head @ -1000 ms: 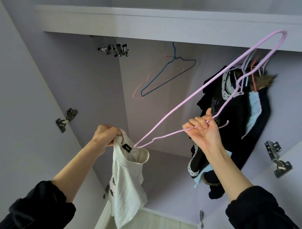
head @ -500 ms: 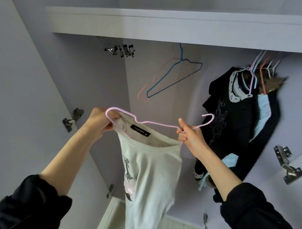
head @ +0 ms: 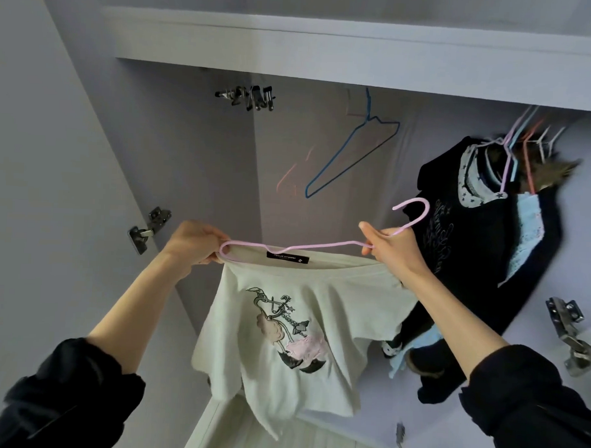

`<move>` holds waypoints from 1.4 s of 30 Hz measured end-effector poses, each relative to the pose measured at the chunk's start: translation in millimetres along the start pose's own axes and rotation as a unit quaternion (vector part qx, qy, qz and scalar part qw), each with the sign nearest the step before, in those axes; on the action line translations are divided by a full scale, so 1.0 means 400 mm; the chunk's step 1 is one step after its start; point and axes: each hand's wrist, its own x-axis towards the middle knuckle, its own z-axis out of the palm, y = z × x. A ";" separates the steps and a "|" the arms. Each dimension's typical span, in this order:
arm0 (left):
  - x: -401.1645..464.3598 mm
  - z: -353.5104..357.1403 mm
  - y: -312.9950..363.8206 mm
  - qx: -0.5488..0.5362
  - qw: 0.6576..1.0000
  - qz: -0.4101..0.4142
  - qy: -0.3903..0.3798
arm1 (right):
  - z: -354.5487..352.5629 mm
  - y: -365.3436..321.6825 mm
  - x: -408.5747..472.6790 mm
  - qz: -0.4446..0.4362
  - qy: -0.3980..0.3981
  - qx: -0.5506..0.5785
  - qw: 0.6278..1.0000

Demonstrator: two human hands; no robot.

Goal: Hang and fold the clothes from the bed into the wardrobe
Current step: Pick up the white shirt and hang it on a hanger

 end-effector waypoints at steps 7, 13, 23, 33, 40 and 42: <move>-0.002 -0.017 0.020 0.029 0.999 0.013 -0.011 | 0.017 0.022 0.025 0.018 -0.011 0.009 1.000; -0.016 -0.019 -0.006 -0.171 0.982 -0.076 -0.014 | 0.012 0.065 -0.015 0.036 -0.154 0.054 0.986; -0.017 -0.020 -0.007 -0.246 0.963 -0.088 -0.070 | 0.005 0.119 -0.041 0.045 -0.207 0.052 0.976; 0.006 -0.027 -0.013 0.156 0.983 0.067 0.065 | 0.019 0.094 -0.029 0.039 -0.210 -0.020 0.977; -0.005 -0.015 0.028 0.234 0.963 0.118 0.064 | 0.060 0.092 -0.036 0.017 -0.216 -0.150 0.965; -0.011 -0.012 0.034 0.251 0.961 0.105 0.044 | 0.058 0.055 -0.032 0.000 -0.213 -0.143 0.967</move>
